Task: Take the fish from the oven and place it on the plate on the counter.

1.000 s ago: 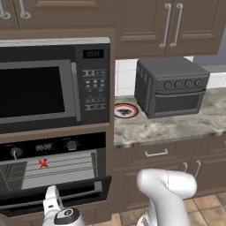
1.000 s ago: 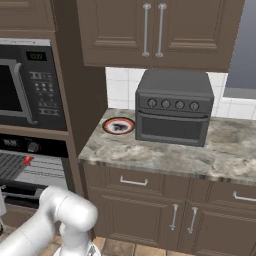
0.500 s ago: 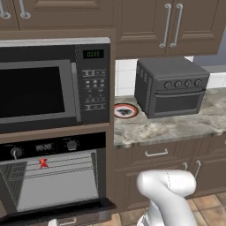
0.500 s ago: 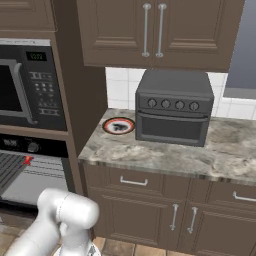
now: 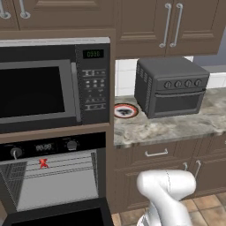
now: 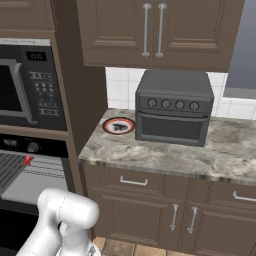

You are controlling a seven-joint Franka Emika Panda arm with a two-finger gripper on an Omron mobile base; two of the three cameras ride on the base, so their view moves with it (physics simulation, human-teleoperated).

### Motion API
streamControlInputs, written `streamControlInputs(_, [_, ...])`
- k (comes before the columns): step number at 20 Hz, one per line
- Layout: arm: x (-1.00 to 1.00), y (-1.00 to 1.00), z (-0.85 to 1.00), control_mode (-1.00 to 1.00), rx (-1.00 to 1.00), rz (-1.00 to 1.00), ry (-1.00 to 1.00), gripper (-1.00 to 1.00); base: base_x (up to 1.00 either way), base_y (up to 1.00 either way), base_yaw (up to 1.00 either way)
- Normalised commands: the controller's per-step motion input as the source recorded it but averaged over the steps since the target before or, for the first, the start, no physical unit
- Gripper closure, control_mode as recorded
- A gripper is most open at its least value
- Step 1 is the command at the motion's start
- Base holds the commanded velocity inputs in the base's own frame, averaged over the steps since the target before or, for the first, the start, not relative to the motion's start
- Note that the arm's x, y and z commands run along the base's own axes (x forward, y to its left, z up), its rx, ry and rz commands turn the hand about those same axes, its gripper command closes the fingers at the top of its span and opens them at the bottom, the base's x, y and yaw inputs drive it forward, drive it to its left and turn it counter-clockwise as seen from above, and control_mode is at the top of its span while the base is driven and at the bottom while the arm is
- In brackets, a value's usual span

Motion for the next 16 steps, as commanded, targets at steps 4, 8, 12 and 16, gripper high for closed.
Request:
streamControlInputs(4, [-0.77, 0.01, -0.04, -1.00, 0.01, 0.01, -0.03, -1.00, 0.00, 0.00, 0.00])
streamControlInputs(8, [-1.00, -0.01, 0.18, -1.00, 0.07, 0.02, -0.10, -1.00, 0.00, 0.00, 0.00])
streamControlInputs(12, [-1.00, 0.00, 0.50, -1.00, 0.03, 0.04, -0.16, -1.00, 0.00, 0.00, 0.00])
streamControlInputs(16, [-0.96, 0.03, 0.67, -1.00, 0.00, 0.01, -0.12, -1.00, 0.00, 0.00, 0.00])
